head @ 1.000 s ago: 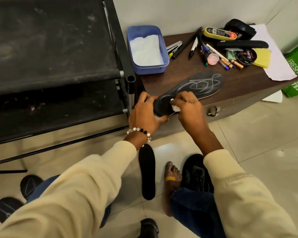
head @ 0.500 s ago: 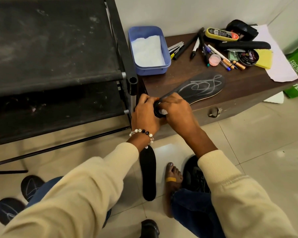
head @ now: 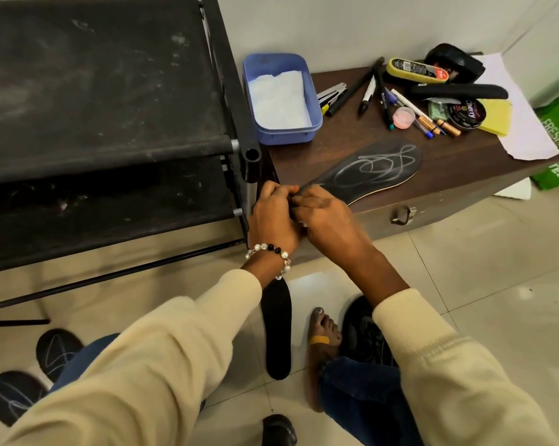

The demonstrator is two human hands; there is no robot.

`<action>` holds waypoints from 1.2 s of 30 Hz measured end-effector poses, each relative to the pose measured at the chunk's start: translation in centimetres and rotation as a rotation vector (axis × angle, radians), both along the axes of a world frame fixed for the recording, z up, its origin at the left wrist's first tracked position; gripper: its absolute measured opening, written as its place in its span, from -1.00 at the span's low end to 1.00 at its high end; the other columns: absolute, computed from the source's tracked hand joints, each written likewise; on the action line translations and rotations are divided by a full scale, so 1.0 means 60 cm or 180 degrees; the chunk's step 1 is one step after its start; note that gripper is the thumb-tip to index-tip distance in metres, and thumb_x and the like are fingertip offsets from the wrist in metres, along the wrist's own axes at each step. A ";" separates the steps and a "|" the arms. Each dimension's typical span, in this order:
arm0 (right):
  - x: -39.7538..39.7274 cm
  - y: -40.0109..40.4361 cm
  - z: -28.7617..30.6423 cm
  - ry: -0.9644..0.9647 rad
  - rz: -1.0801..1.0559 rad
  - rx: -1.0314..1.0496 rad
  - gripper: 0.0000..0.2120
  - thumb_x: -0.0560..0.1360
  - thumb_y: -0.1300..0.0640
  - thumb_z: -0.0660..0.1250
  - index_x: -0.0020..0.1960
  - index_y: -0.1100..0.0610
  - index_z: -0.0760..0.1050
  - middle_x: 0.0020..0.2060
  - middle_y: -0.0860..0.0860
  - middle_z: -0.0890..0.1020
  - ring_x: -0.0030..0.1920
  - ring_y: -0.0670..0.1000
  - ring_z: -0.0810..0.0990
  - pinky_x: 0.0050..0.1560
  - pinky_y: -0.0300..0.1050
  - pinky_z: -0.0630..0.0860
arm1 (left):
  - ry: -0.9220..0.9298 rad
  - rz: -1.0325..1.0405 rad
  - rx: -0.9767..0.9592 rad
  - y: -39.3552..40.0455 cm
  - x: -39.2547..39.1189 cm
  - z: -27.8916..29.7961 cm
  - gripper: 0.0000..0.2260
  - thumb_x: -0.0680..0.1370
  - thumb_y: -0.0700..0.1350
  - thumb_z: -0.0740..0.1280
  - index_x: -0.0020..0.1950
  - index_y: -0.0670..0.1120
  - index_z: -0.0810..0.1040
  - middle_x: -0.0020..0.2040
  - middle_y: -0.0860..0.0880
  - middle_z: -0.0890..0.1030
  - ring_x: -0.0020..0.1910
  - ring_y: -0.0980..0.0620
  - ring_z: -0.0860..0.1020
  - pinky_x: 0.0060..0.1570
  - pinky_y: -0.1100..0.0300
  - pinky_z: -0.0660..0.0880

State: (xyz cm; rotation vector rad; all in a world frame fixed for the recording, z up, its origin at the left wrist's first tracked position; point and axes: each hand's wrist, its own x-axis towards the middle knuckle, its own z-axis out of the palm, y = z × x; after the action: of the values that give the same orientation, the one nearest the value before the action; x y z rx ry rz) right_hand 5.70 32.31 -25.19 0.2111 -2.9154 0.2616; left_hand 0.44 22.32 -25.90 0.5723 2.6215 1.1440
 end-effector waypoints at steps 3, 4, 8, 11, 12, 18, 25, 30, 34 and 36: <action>-0.008 0.010 -0.001 0.0035 -0.0137 -0.0072 -0.71 0.19 0.36 0.55 -0.10 0.23 0.66 -0.15 0.11 0.69 -0.16 0.12 0.63 -0.22 -0.13 0.59 | -0.0007 0.0030 -0.0033 -0.001 0.003 0.005 -0.59 0.40 -0.21 0.47 0.24 -0.05 0.55 0.17 0.01 0.48 0.04 -0.01 0.55 0.06 0.09 0.54; -0.012 0.014 -0.001 0.0049 -0.0210 -0.0110 -0.70 0.21 0.36 0.53 -0.07 0.22 0.65 -0.14 0.11 0.69 -0.17 0.13 0.62 -0.25 -0.10 0.60 | -0.0018 0.0033 -0.0040 -0.001 0.005 0.008 -0.58 0.39 -0.18 0.49 0.24 -0.05 0.55 0.17 0.01 0.48 0.04 -0.01 0.55 0.05 0.09 0.54; -0.013 0.017 -0.002 0.0000 -0.0446 -0.0029 -0.66 0.24 0.34 0.52 0.01 0.19 0.64 -0.09 0.07 0.69 -0.14 0.11 0.58 -0.25 -0.12 0.56 | -0.0071 0.0026 -0.0074 -0.001 0.006 0.015 -0.56 0.41 -0.14 0.49 0.28 -0.04 0.53 0.20 -0.01 0.47 0.08 -0.02 0.53 0.07 0.10 0.53; -0.014 0.010 0.000 -0.0018 -0.0551 -0.0012 -0.68 0.23 0.32 0.54 -0.03 0.17 0.66 -0.13 0.04 0.70 -0.18 0.06 0.57 -0.28 -0.21 0.49 | -0.0087 0.0042 -0.0097 0.001 0.007 0.017 -0.56 0.43 -0.16 0.47 0.29 -0.05 0.51 0.20 -0.03 0.46 0.10 -0.05 0.53 0.08 0.11 0.52; -0.014 0.010 0.002 0.0016 -0.0518 -0.0051 -0.70 0.23 0.32 0.53 -0.06 0.17 0.66 -0.15 0.03 0.70 -0.20 0.07 0.58 -0.29 -0.22 0.49 | -0.0102 0.0054 -0.0101 0.001 0.007 0.017 -0.57 0.43 -0.15 0.47 0.29 -0.05 0.51 0.21 -0.03 0.45 0.11 -0.05 0.53 0.07 0.13 0.50; -0.005 0.052 0.010 0.0056 -0.0856 -0.0113 -0.75 0.38 0.37 0.31 0.02 0.23 0.64 -0.09 0.13 0.57 -0.03 0.09 0.49 -0.13 -0.33 0.42 | -0.0262 -0.0010 -0.0136 0.003 0.007 0.016 -0.35 0.26 0.01 0.61 0.30 -0.05 0.50 0.21 -0.01 0.43 0.10 -0.01 0.51 0.03 0.17 0.49; -0.018 0.025 0.015 -0.0261 -0.1064 -0.0326 -0.80 0.35 0.22 0.36 -0.06 0.26 0.64 -0.14 0.17 0.59 -0.10 0.15 0.54 -0.26 -0.15 0.47 | -0.0171 0.0079 -0.0149 0.002 0.008 0.020 -0.46 0.35 -0.02 0.55 0.29 -0.07 0.50 0.22 -0.06 0.46 0.11 -0.05 0.53 0.05 0.12 0.51; -0.018 0.031 0.014 0.0006 -0.0750 -0.0280 -0.75 0.38 0.09 0.28 -0.19 0.21 0.68 -0.31 0.14 0.64 -0.27 0.19 0.59 -0.38 -0.11 0.50 | -0.0206 0.0105 -0.0152 0.000 0.009 0.022 -0.44 0.31 0.01 0.57 0.24 -0.07 0.51 0.22 -0.06 0.48 0.08 -0.06 0.55 0.05 0.09 0.53; -0.039 0.050 0.009 -0.0025 -0.1562 -0.0332 -0.81 0.42 0.13 0.33 -0.19 0.22 0.66 -0.30 0.18 0.62 -0.24 0.21 0.57 -0.29 -0.06 0.43 | -0.0305 0.0070 -0.0230 0.001 0.009 0.025 -0.34 0.22 0.05 0.62 0.25 -0.06 0.51 0.22 -0.03 0.47 0.10 -0.03 0.54 0.06 0.04 0.56; -0.044 0.044 0.012 0.0009 -0.1654 -0.0298 -0.87 0.39 0.18 0.34 -0.18 0.18 0.66 -0.31 0.17 0.61 -0.26 0.20 0.57 -0.32 -0.11 0.39 | -0.0314 0.0073 -0.0248 0.001 0.009 0.028 -0.35 0.23 0.05 0.62 0.25 -0.06 0.51 0.22 -0.03 0.47 0.10 -0.03 0.54 0.05 0.03 0.56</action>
State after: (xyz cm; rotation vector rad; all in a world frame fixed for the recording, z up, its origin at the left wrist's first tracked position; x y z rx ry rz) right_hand 3.05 34.95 -24.46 -0.5512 -2.8172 0.3047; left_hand 0.99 22.39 -24.23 0.4593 2.5817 1.0434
